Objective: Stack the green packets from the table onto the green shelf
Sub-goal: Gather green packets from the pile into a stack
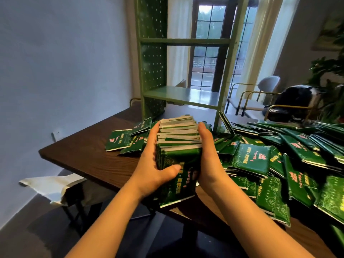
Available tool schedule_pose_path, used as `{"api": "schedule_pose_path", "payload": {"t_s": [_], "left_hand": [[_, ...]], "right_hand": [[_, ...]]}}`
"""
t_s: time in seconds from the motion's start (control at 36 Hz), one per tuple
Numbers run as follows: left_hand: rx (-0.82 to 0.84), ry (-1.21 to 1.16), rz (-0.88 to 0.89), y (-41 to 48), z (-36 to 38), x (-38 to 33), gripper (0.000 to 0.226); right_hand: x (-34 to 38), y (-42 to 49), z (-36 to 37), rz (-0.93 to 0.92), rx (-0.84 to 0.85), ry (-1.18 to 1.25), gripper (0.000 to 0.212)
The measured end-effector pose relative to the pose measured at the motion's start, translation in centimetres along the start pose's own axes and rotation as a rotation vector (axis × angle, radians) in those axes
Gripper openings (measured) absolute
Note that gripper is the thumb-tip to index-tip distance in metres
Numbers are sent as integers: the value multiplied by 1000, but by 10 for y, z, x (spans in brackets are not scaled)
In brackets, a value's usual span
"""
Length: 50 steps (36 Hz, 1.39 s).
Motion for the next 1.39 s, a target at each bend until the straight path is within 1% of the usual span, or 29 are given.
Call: {"api": "schedule_pose_path", "payload": {"t_s": [0.06, 0.11, 0.17, 0.22, 0.25, 0.28, 0.33, 0.36, 0.39, 0.42, 0.47, 0.53, 0.61, 0.67, 0.75, 0.83, 0.86, 0.92, 0.97, 1.03, 1.06, 1.11, 1.14, 1.19, 1.25, 1.31, 1.36, 1.39], "left_hand": [[36, 42, 4, 5, -1, 2, 105], [57, 70, -13, 8, -1, 6, 102], [71, 75, -34, 8, -2, 13, 102], [67, 29, -62, 5, -1, 21, 108], [60, -3, -73, 4, -1, 24, 112], [52, -31, -79, 2, -1, 28, 114], [24, -76, -82, 0, 0, 32, 114], [8, -94, -83, -2, 1, 33, 114], [-7, -105, -84, -3, 2, 34, 117], [-16, -111, -88, -5, 3, 33, 122], [-21, -127, -97, -7, 7, 33, 127], [-39, -144, -88, -9, 9, 33, 120], [-46, -142, -61, -10, 12, 33, 107], [-59, -125, -44, -7, 8, 33, 101], [-75, -100, -11, -2, -4, 30, 105], [-49, -6, 14, 3, -15, 27, 101], [-38, 28, 27, 4, -17, 26, 98], [-16, 95, 65, 7, -19, 21, 91], [26, 181, 119, 10, -17, 13, 81], [70, 253, 154, 15, -15, 7, 83], [84, 289, 160, 18, -16, 6, 87], [107, 369, 164, 25, -17, 7, 96], [122, 404, 161, 28, -17, 10, 98], [141, 426, 141, 30, -16, 14, 98], [166, 349, 93, 29, -14, 18, 90], [193, 240, 48, 25, -14, 23, 90], [202, 126, -17, 21, -14, 29, 106], [205, 79, -38, 18, -14, 31, 115]], "right_hand": [[-1, 3, 0, -25, -54, -8, 70], [-4, 5, -1, -42, -76, -29, 78], [-8, 5, -3, -21, -84, -38, 82], [-11, 5, -3, 20, -83, -38, 82], [-11, 6, -4, 31, -76, -36, 78], [-12, 7, -5, 32, -72, -36, 69], [-13, 9, -9, 30, -60, -7, 43], [-13, 10, -9, 45, -41, 23, 33], [-13, 11, -8, 58, -33, 49, 29], [-13, 12, -8, 65, -41, 60, 30], [-11, 12, -5, 71, -68, 59, 44], [-11, 11, -2, 63, -101, 71, 54], [-17, 11, 1, 84, -164, 84, 53], [-20, 10, 2, 86, -176, 97, 52], [-22, 7, 8, 58, -148, 97, 53], [-19, 5, 14, 14, -204, 13, 56], [-18, 4, 17, 3, -251, -30, 61], [-18, 0, 20, -4, -328, -93, 88], [-21, -2, 17, -19, -362, -109, 110], [-20, -4, 15, -31, -370, -128, 118], [-18, -4, 13, -47, -376, -146, 116], [-12, -6, 12, -87, -384, -174, 102], [-11, -8, 11, -104, -393, -189, 96], [-10, -10, 9, -134, -411, -225, 90], [-13, -11, 7, -165, -422, -239, 85], [-15, -10, 8, -181, -424, -245, 90], [-20, -8, 9, -170, -420, -226, 100], [-23, -7, 10, -161, -417, -216, 98]]}}
Point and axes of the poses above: each hand's wrist, its own y-axis towards the middle knuckle, its own z-axis out of the palm, x = y × z, the point moved 4 cm from there along y, towards the middle knuckle, and after that the axes turned 12 degrees about -z, right-handed, at the moved point
